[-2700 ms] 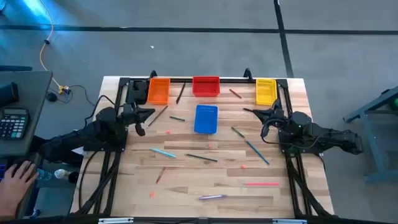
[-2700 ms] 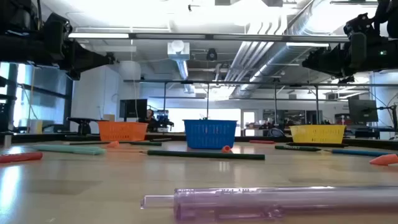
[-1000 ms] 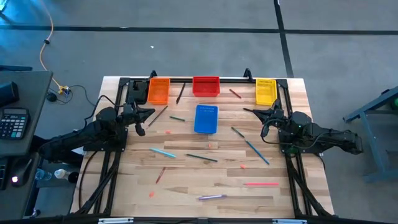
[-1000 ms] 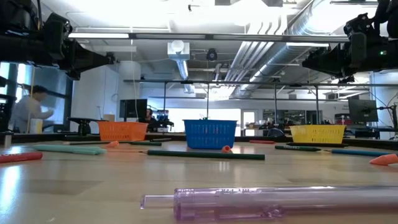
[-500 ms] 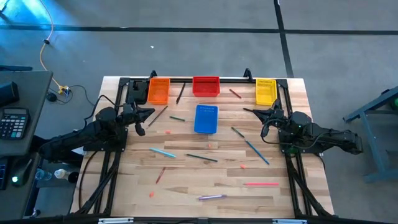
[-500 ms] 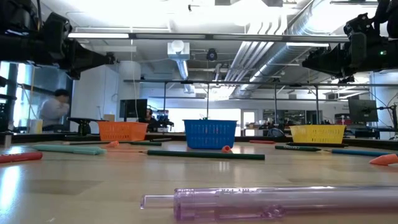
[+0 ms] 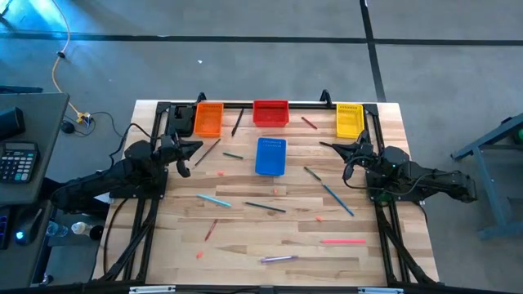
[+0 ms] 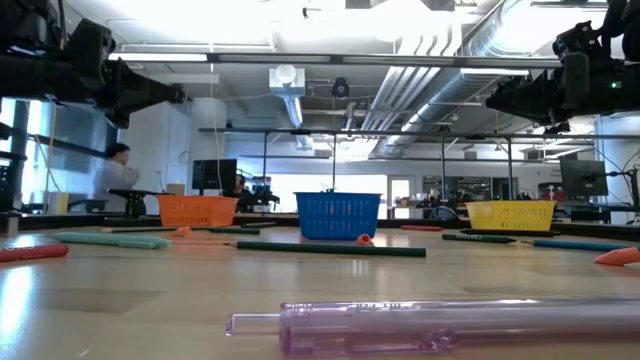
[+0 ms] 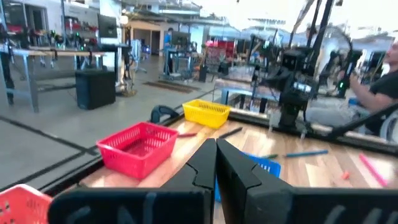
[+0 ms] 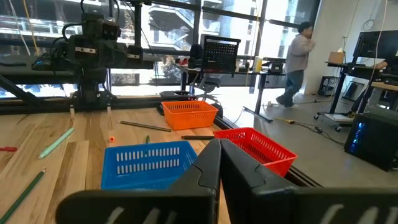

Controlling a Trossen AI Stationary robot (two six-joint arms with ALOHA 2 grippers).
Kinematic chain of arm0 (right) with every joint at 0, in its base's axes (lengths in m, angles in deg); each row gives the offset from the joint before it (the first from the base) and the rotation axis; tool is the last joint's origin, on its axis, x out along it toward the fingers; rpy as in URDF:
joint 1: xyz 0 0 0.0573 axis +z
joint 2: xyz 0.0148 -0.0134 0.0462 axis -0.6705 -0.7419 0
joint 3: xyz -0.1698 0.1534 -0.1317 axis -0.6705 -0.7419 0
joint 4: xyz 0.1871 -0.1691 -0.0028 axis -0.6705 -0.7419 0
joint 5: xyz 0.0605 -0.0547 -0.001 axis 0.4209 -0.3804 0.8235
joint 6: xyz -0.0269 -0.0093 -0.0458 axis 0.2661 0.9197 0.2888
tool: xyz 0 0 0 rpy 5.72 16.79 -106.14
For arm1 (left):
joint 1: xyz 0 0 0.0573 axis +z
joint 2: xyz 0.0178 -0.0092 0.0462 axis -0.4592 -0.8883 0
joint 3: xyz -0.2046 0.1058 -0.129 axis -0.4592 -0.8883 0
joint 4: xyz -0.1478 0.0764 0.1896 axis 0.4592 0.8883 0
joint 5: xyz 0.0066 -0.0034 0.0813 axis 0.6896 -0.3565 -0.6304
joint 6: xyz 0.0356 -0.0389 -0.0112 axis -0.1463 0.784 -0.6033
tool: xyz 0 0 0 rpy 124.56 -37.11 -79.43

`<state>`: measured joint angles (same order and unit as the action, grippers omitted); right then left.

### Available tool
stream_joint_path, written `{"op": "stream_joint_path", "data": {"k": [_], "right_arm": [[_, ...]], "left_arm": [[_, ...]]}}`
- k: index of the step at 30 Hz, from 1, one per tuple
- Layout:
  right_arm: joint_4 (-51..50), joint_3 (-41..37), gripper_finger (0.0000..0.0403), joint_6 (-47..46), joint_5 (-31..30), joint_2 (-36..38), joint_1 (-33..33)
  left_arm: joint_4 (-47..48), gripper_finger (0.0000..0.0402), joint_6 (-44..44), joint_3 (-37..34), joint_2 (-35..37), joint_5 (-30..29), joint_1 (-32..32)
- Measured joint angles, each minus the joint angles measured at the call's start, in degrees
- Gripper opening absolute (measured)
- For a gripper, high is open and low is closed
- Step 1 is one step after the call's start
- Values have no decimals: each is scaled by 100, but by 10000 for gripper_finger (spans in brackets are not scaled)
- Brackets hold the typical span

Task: Sort crayons/erasers/pens/pencils in bins
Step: Put the dark green crayon into the orange bin

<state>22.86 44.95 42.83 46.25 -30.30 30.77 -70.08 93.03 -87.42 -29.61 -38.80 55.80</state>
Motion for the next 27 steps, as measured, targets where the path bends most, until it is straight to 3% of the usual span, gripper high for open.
{"op": "stream_joint_path", "data": {"k": [15,27], "right_arm": [[0,0,2,-2,1,2,0],[0,0,2,-1,0,2,0]], "left_arm": [[-166,0,-273,64,-106,351,0],[772,0,-651,1604,-1641,326,2]]}}
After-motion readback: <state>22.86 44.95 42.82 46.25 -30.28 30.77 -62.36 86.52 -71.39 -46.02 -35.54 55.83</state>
